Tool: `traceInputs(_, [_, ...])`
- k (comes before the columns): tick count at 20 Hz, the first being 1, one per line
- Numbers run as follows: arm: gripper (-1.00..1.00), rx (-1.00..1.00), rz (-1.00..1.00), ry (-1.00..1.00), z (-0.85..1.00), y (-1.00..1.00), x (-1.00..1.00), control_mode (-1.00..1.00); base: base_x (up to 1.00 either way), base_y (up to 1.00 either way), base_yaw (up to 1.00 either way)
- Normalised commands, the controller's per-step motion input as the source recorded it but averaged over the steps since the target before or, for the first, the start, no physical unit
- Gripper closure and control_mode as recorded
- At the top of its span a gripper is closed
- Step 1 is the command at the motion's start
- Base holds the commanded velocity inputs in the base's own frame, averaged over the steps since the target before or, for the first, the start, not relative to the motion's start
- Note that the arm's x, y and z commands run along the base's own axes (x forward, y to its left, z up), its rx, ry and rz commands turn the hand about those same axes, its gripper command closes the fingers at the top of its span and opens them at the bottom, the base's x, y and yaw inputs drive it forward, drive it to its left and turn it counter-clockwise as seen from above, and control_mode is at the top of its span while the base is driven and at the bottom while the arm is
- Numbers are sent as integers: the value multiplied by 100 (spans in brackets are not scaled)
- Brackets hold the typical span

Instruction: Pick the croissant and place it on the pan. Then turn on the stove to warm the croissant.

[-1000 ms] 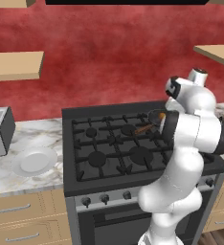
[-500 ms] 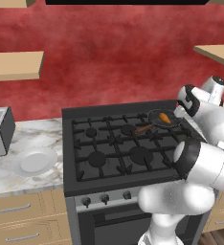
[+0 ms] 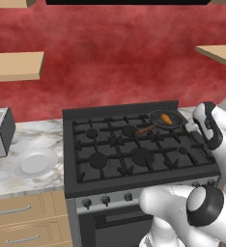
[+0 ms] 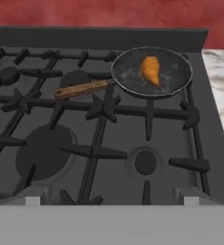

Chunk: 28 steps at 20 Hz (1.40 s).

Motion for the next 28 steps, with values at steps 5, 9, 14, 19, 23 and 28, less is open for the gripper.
traceInputs(5, [-100,-1,11,-18,0,3,-67,-100,0,0,0])
traceInputs(9, [-100,-1,12,-20,0,2,-67,-100,0,0,0])
traceInputs(14, [-100,0,10,-19,0,0,-64,-100,0,0,0])
traceInputs(19, [-100,0,9,-21,0,0,-52,-100,0,0,0])
traceInputs(23, [-100,0,7,-24,0,0,-47,-100,0,0,0])
traceInputs(28, [-100,0,2,-25,0,0,-47,-100,0,0,0])
